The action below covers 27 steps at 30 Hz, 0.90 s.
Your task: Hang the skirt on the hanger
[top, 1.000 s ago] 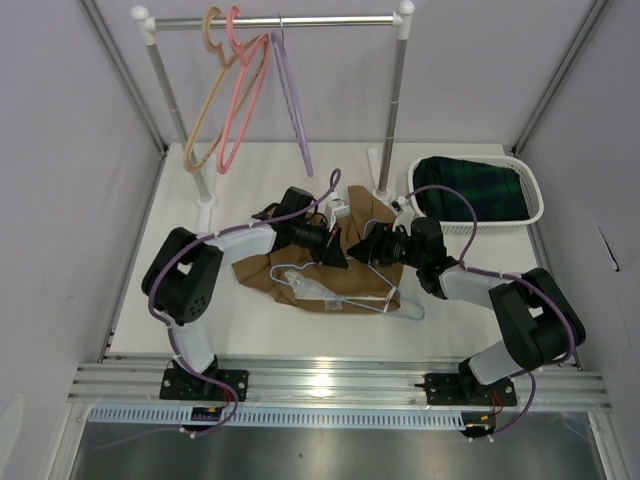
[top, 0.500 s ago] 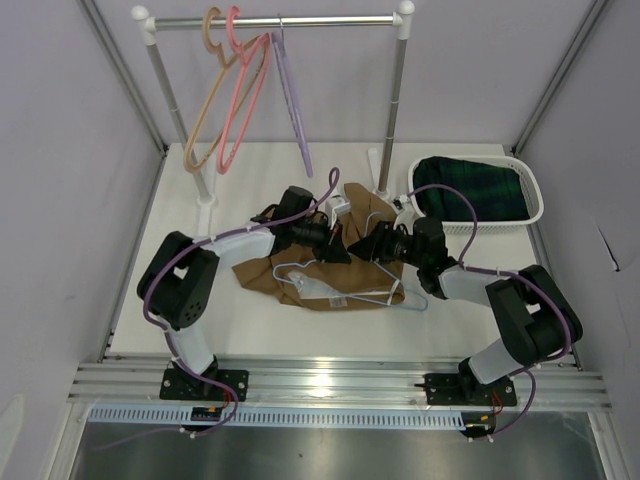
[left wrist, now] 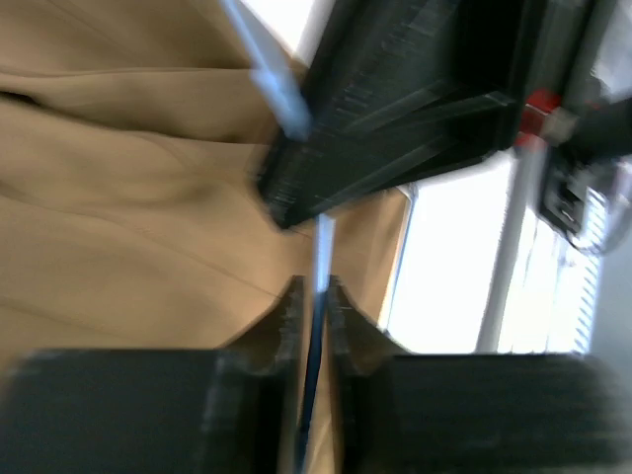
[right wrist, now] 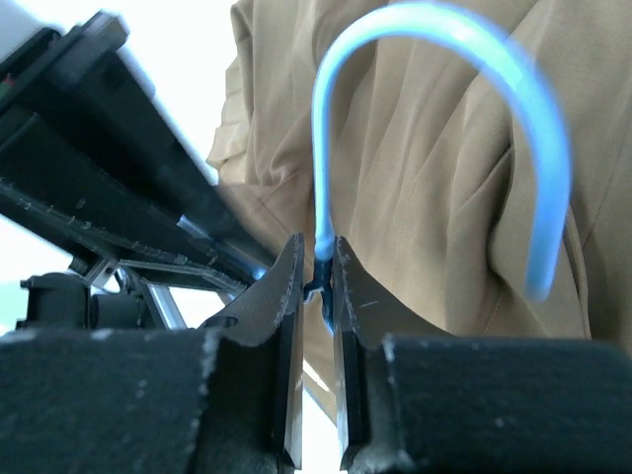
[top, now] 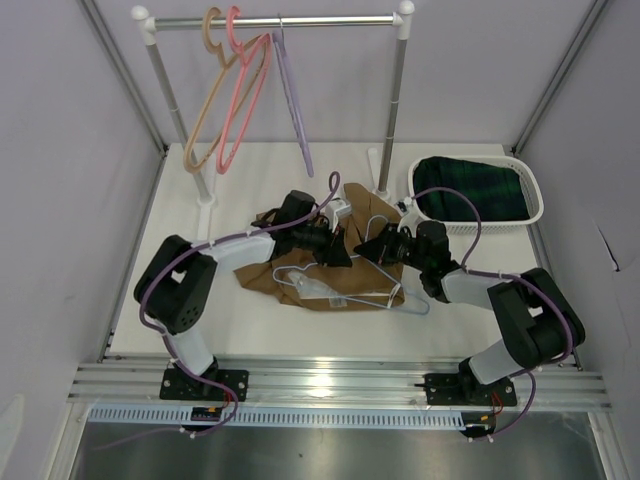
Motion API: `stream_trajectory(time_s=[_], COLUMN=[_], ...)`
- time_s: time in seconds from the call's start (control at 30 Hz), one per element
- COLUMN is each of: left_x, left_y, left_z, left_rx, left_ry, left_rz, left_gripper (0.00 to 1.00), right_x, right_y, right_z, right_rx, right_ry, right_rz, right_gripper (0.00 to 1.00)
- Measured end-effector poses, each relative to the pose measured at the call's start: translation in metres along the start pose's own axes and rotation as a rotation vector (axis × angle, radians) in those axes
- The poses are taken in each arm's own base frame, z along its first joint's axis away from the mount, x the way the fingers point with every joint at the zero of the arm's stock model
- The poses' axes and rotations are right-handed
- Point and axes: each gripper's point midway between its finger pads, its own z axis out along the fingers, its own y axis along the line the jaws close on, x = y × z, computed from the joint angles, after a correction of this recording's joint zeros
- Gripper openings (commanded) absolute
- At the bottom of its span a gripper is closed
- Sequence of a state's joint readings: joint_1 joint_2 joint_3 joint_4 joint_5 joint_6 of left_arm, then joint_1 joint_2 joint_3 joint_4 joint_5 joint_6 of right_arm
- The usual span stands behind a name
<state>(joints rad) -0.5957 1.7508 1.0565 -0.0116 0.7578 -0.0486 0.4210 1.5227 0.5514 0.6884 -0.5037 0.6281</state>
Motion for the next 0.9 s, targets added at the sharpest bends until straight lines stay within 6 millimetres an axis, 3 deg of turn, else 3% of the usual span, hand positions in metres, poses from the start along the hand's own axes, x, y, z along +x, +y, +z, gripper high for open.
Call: stream_trajectory(time_s=[0.03, 0.07, 0.17, 0.4, 0.57, 0.67, 0.9], left_x=[-0.001, -0.002, -0.012, -0.057, -0.072, -0.059, 0.022], left_y=[0.003, 0.005, 0.011, 0.008, 0.003, -0.003, -0.009], left_z=[0.000, 0.000, -0.006, -0.053, -0.100, -0.125, -0.156], left_rx=[-0.023, -0.043, -0.109, -0.324, -0.500, -0.577, -0.693], left_ry=[-0.003, -0.007, -0.038, -0.174, -0.262, -0.313, -0.345], left_rz=[-0.001, -0.008, -0.016, -0.004, -0.064, -0.133, -0.284], left_gripper=[0.30, 0.44, 0.58, 0.63, 0.64, 0.65, 0.67], right_x=[0.000, 0.000, 0.005, 0.010, 0.006, 0.003, -0.002], right_y=[0.001, 0.003, 0.004, -0.001, 0.001, 0.003, 0.006], right_z=[-0.001, -0.001, -0.004, -0.010, -0.014, -0.016, -0.017], right_rx=[-0.002, -0.006, -0.004, 0.038, 0.049, 0.050, 0.050], right_ry=[-0.001, -0.001, 0.014, 0.029, 0.016, 0.007, -0.008], right_rz=[-0.006, -0.012, -0.031, -0.053, -0.058, -0.045, 0.020], right_gripper=[0.00, 0.00, 0.00, 0.00, 0.00, 0.00, 0.00])
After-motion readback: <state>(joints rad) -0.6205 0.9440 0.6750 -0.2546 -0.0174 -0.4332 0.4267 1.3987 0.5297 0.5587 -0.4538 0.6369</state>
